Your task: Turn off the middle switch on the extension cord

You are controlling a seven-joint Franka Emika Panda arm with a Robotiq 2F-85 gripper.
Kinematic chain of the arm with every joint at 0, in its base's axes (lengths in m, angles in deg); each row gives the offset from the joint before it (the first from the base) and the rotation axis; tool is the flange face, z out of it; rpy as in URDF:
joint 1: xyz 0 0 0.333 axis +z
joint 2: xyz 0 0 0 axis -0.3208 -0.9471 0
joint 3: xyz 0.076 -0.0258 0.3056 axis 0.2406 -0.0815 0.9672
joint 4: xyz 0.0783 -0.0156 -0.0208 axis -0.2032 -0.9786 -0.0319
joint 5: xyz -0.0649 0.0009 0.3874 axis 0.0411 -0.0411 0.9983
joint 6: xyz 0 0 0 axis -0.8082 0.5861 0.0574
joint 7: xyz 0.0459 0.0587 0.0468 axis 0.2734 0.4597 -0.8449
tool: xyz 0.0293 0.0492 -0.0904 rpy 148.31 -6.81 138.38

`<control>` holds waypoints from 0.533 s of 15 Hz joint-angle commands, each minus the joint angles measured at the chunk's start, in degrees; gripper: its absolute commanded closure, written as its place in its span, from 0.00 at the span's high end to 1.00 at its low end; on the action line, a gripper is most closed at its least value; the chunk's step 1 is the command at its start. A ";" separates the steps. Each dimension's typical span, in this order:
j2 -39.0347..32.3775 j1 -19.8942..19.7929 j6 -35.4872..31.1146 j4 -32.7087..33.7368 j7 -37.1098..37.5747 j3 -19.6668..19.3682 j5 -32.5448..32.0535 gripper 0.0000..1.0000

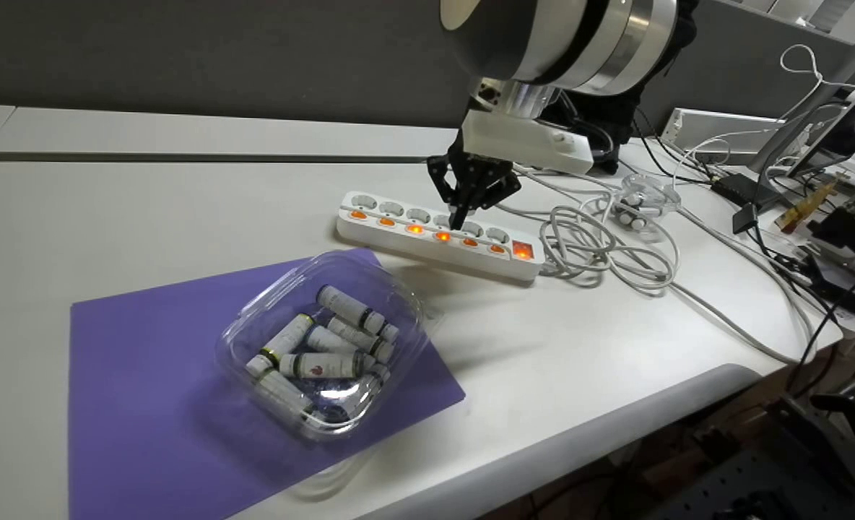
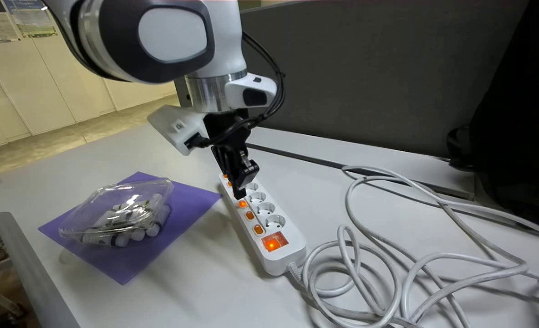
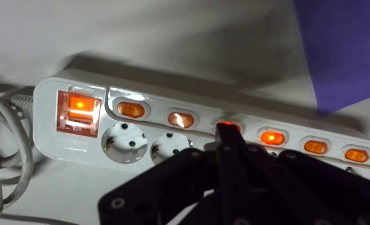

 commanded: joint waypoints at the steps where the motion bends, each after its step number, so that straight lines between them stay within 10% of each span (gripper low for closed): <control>1: -0.55 -0.77 -0.48 0.44 -0.60 0.89 1.54 0.00; 8: -2.26 -1.72 -0.19 1.28 -0.27 0.94 3.93 0.00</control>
